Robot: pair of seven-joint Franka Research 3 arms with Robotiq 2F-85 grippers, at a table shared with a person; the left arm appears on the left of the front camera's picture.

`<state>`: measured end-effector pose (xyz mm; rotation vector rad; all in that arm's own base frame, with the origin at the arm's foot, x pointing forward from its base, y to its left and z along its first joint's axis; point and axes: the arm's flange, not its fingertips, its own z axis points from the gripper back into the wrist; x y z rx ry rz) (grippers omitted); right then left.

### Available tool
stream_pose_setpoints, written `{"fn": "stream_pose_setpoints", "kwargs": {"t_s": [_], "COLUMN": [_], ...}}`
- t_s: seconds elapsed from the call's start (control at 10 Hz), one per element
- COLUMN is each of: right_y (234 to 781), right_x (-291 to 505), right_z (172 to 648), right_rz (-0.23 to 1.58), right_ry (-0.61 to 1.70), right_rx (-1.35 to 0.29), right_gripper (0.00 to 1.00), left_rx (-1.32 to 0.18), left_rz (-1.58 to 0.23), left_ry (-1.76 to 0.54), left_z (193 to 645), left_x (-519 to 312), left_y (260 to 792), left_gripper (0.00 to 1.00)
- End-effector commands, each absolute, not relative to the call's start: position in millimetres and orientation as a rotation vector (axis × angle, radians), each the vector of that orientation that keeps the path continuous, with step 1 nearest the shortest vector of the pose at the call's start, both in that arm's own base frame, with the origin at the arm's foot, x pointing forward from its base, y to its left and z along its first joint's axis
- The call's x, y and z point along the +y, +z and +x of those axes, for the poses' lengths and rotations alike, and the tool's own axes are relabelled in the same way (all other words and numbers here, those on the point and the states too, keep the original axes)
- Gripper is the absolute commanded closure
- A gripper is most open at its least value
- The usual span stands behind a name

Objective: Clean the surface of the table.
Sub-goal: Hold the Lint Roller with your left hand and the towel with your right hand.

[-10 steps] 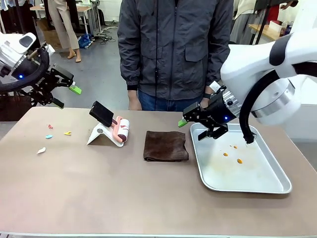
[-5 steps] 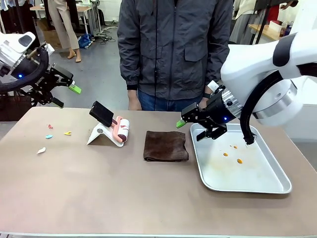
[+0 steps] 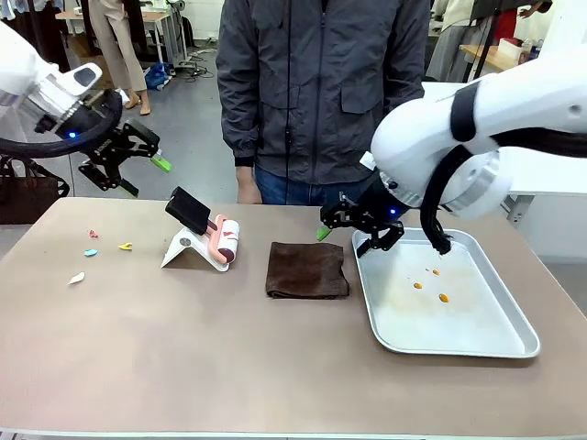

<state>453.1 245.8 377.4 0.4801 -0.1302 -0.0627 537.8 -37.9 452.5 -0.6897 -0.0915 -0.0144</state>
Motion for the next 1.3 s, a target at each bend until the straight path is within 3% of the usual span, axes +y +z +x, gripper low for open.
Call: {"fn": "stream_pose_setpoints", "kwargs": {"t_s": [0.0,0.4,1.2], "right_y": [387,396,370], "right_x": [265,278,316], "right_z": [482,496,535], "right_rz": [0.401,0.337,0.143], "right_ry": [-0.104,-0.102,-0.013], "right_rx": [-0.078,-0.058,0.049], "right_gripper": [0.00,0.00,0.00], "left_rx": [-0.019,0.084,0.014], "left_rz": [-0.679,-0.676,-0.708], "left_ry": [-0.010,-0.012,-0.008], "left_z": [556,579,559], "left_x": [-45,-68,-73], "left_y": [453,417,393], "left_gripper": [0.00,0.00,0.00]}}
